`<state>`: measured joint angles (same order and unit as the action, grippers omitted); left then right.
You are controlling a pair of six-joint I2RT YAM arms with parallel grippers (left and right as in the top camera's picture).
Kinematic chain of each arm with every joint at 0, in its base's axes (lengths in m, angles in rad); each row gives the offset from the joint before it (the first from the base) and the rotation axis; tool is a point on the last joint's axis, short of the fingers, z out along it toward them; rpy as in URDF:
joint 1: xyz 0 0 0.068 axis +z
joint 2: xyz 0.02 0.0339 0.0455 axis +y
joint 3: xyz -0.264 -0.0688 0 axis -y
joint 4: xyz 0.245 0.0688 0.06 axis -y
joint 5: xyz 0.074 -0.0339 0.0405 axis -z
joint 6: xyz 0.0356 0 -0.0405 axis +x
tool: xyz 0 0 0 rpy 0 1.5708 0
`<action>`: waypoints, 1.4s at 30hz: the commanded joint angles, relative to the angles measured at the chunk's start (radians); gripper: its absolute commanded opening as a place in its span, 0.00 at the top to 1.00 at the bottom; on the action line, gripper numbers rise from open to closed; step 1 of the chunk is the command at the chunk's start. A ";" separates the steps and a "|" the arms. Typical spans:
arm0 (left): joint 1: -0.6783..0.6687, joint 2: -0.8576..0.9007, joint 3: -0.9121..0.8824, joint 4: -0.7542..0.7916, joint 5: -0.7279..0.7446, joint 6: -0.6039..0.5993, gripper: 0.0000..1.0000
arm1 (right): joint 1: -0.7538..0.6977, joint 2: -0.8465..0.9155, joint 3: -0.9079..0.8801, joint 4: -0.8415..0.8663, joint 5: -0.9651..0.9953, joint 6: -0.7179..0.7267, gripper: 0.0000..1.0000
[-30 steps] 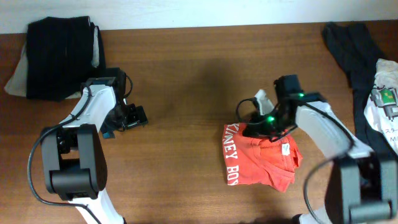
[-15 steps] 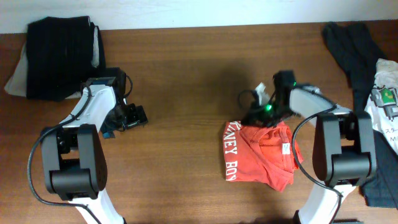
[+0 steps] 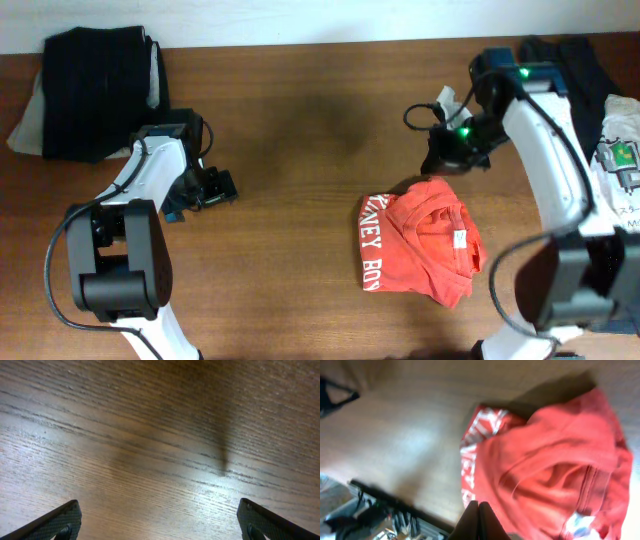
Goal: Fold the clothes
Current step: 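Raise the right gripper away and move the left gripper toward the bundle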
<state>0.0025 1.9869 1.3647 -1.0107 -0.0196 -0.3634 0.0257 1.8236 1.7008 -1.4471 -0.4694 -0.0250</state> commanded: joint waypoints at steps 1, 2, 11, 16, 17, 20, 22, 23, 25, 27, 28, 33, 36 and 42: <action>0.002 -0.021 -0.005 -0.003 -0.003 -0.003 0.01 | 0.006 -0.153 -0.207 0.028 -0.154 -0.100 0.96; 0.002 -0.021 -0.005 -0.003 -0.003 -0.003 0.01 | 0.006 -0.190 -0.278 0.056 -0.195 -0.114 0.96; 0.002 -0.021 -0.005 -0.002 -0.003 -0.003 0.01 | 0.002 -0.227 -0.910 0.632 -0.450 0.018 0.96; 0.002 -0.021 -0.005 -0.019 -0.003 -0.002 0.01 | -0.062 -0.151 -0.925 0.650 -0.175 0.192 0.96; 0.002 -0.021 -0.005 -0.018 -0.003 -0.003 0.01 | -0.082 -0.152 -0.925 0.645 -0.161 0.195 0.96; 0.002 -0.021 -0.005 -0.018 -0.003 -0.003 0.01 | -0.145 -0.159 -0.923 0.626 -0.140 0.187 0.96; 0.002 -0.021 -0.005 -0.018 -0.003 -0.003 0.01 | -0.183 -0.159 -0.919 0.612 -0.113 0.187 0.96; 0.002 -0.021 -0.005 -0.018 -0.003 -0.003 0.01 | -0.196 -0.159 -0.917 0.605 -0.098 0.187 0.96; 0.002 -0.021 -0.005 -0.018 -0.003 -0.003 0.01 | -0.213 -0.163 -0.906 0.586 -0.089 0.185 0.96; 0.000 -0.021 -0.005 -0.018 0.011 -0.002 0.01 | -0.218 -0.185 -0.867 0.542 -0.083 0.161 0.96; -0.002 -0.021 -0.005 -0.016 0.038 -0.002 0.01 | -0.218 -0.200 -0.835 0.509 -0.071 0.160 0.96; -0.034 -0.021 -0.005 0.031 0.372 0.183 0.01 | -0.218 -0.301 -0.625 0.361 0.031 0.161 0.93; -0.082 -0.021 -0.005 0.034 0.550 0.238 0.01 | -0.218 -0.340 -0.467 0.278 0.145 0.162 0.21; -0.303 -0.021 -0.005 0.067 0.661 0.198 0.01 | -0.271 -0.340 -0.198 0.206 0.280 0.177 0.01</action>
<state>-0.1928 1.9869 1.3636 -0.9707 0.5339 -0.1631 -0.1947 1.4952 1.4261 -1.2388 -0.2741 0.1455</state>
